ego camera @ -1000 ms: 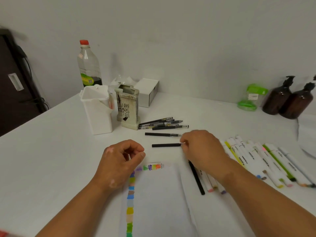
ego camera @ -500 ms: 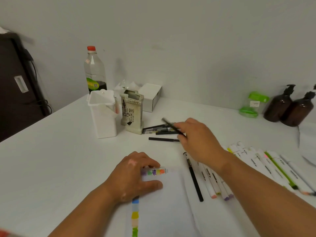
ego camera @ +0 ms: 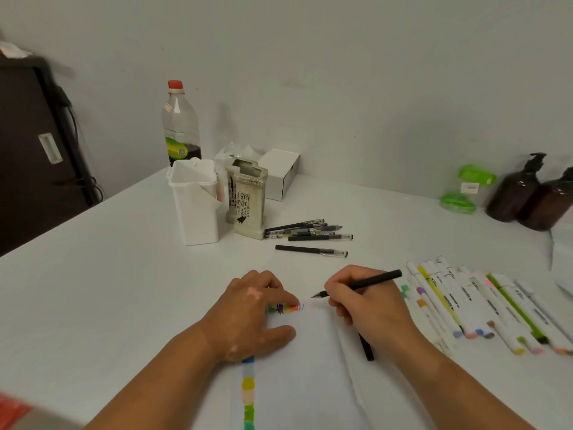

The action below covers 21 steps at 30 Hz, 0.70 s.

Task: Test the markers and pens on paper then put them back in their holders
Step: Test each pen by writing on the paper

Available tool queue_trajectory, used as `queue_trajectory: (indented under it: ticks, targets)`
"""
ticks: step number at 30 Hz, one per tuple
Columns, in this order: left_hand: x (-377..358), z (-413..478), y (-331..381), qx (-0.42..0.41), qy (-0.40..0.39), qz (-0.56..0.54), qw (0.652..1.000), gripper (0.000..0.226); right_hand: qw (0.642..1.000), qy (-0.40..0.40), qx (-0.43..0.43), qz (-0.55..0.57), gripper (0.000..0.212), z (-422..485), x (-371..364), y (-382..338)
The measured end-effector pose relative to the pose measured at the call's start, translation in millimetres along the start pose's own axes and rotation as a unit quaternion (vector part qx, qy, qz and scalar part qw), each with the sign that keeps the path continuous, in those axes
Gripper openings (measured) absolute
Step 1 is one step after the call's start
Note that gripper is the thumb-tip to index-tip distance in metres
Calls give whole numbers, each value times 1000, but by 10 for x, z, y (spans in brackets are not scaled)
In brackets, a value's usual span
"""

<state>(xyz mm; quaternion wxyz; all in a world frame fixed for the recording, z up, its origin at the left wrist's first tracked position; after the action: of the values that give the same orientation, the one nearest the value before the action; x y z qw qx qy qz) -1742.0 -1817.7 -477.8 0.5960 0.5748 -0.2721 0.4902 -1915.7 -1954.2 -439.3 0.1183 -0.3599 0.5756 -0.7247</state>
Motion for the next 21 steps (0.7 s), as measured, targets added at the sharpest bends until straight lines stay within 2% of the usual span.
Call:
queue_trajectory:
  ticks: [6, 21]
  targets:
    - [-1, 5, 0, 2, 2, 2, 1000, 50, 997, -4, 35, -67, 21, 25, -84, 101]
    - [4, 6, 9, 1, 1, 13, 1000, 48, 996, -14, 40, -82, 17, 42, -110, 151]
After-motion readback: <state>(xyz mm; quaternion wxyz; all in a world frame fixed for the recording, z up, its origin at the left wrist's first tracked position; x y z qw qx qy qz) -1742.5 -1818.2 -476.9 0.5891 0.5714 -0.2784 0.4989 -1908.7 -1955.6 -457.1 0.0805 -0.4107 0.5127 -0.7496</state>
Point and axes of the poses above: each hand's wrist, its own z-axis towards the middle knuckle, its own x-axis out of the back of the hand, y = z × x, the point moved 1 cm from there along z, towards the middle knuckle, and after that the axes turned 2 degrees about z, right-handed, at the moved point
